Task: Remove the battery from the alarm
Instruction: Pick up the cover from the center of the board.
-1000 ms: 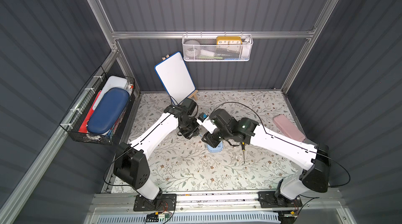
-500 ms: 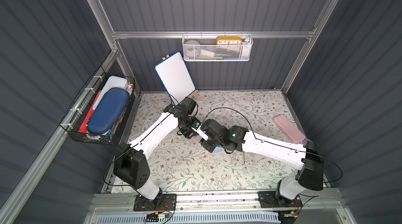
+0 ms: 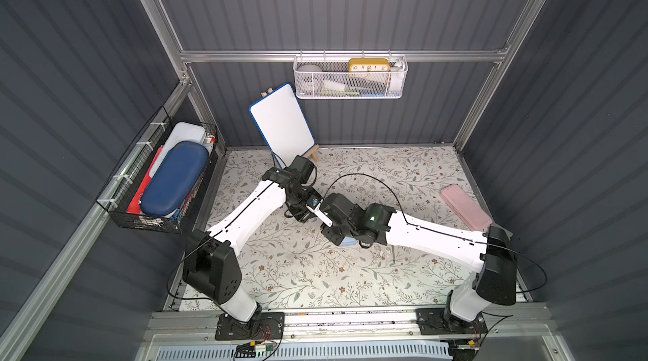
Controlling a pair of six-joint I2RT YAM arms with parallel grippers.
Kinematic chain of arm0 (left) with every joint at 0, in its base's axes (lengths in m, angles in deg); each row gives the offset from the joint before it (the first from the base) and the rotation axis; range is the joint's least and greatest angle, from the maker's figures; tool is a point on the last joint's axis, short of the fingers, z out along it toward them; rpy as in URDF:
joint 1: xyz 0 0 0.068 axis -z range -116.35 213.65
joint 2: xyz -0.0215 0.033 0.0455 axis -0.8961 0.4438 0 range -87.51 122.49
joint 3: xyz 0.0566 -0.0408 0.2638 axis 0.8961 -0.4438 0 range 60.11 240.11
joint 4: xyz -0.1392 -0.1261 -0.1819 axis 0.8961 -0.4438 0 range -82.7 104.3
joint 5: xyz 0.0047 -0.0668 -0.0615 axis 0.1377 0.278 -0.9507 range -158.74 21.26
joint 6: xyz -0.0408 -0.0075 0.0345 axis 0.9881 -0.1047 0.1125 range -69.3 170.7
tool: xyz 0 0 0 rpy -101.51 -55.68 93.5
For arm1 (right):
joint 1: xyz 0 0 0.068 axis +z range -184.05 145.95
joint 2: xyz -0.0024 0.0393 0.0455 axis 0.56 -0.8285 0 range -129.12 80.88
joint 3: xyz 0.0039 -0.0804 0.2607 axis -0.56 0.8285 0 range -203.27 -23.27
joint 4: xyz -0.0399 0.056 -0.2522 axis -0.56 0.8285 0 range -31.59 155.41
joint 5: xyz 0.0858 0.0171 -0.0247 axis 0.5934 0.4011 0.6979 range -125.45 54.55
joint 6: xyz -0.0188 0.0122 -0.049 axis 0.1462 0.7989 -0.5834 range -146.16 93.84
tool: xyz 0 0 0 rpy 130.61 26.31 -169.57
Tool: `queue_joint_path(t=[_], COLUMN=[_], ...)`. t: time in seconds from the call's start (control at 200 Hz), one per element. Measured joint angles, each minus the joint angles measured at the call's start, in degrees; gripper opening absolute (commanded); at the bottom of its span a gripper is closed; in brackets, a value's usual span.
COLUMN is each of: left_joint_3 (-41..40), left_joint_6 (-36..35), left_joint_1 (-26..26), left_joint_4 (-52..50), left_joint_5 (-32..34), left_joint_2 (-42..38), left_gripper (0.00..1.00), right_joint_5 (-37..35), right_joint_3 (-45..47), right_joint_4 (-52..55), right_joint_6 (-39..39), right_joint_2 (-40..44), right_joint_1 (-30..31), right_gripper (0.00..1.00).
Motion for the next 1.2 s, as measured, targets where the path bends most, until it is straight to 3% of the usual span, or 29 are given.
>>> queue_joint_path(t=[0.375, 0.525, 0.675, 0.765, 1.201], left_joint_3=[0.0, -0.9, -1.2, -1.2, -1.2], left_joint_6=[-0.7, -0.9, -1.8, -2.4, -3.5], left_joint_1=[-0.4, 0.4, 0.4, 0.4, 0.4], left_joint_4=[0.1, 0.9, 1.6, 1.8, 2.0], left_joint_5=[-0.5, -3.5, -6.3, -7.2, -9.6], left_joint_2=[0.0, -0.5, -0.5, -0.5, -0.5], left_gripper=[0.00, 0.00, 0.00, 0.00, 0.00], right_joint_5=[-1.4, -3.9, -6.6, -7.2, -2.2], right_joint_3=[0.3, 11.6, 24.1, 27.2, 27.3], right_joint_4=[-1.0, -11.3, -22.3, -26.9, -31.3], right_joint_6=[0.6, 2.5, 3.2, 3.2, 2.8], right_joint_2=[-0.1, 6.4, 17.1, 20.3, 17.4], right_joint_1=[0.4, 0.8, 0.7, 0.6, 0.6], right_gripper=[0.36, 0.44, 0.44, 0.43, 0.40])
